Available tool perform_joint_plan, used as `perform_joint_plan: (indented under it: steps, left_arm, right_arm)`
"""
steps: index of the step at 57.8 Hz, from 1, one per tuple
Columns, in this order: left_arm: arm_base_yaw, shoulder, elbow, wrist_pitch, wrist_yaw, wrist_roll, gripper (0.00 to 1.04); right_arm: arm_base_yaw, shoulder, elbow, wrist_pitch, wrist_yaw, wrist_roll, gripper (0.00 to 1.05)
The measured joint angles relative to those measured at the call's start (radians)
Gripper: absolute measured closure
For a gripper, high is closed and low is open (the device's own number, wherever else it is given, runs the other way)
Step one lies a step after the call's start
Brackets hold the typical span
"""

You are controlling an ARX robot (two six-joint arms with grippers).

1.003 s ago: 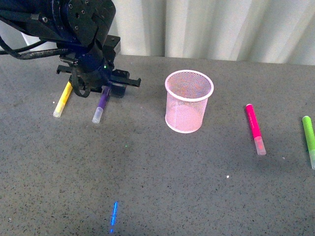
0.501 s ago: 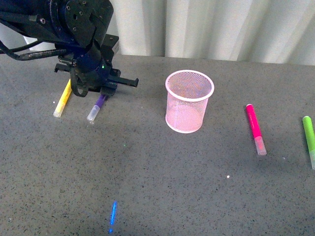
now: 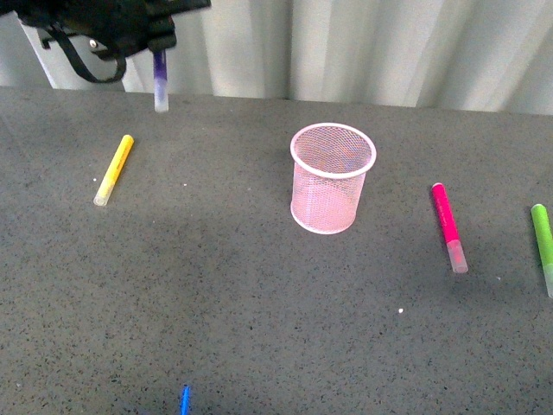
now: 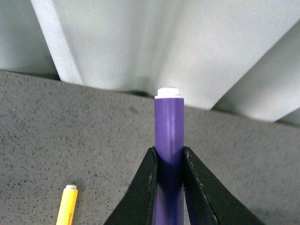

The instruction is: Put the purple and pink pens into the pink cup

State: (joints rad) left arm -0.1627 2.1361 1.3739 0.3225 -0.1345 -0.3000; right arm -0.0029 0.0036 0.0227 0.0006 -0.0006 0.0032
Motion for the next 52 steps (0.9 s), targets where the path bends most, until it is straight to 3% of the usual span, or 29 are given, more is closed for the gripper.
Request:
perform_joint_plan:
  steps: [24,43,52]
  left_arm:
    - [-0.045,-0.219,-0.293,0.372,0.039,-0.299,0.92]
    - [-0.138,-0.306,-0.544,0.731,0.021,-0.32,0.92]
    - [-0.179,-0.29,-0.579,0.819,-0.006,-0.322,0.92]
  right_arm:
    - [0.0,0.0,0.0,0.0,0.0,0.0,0.07]
    - [0.0,0.0,0.0,0.0,0.0,0.0,0.07]
    - [0.0,0.0,0.0,0.0,0.0,0.0,0.07]
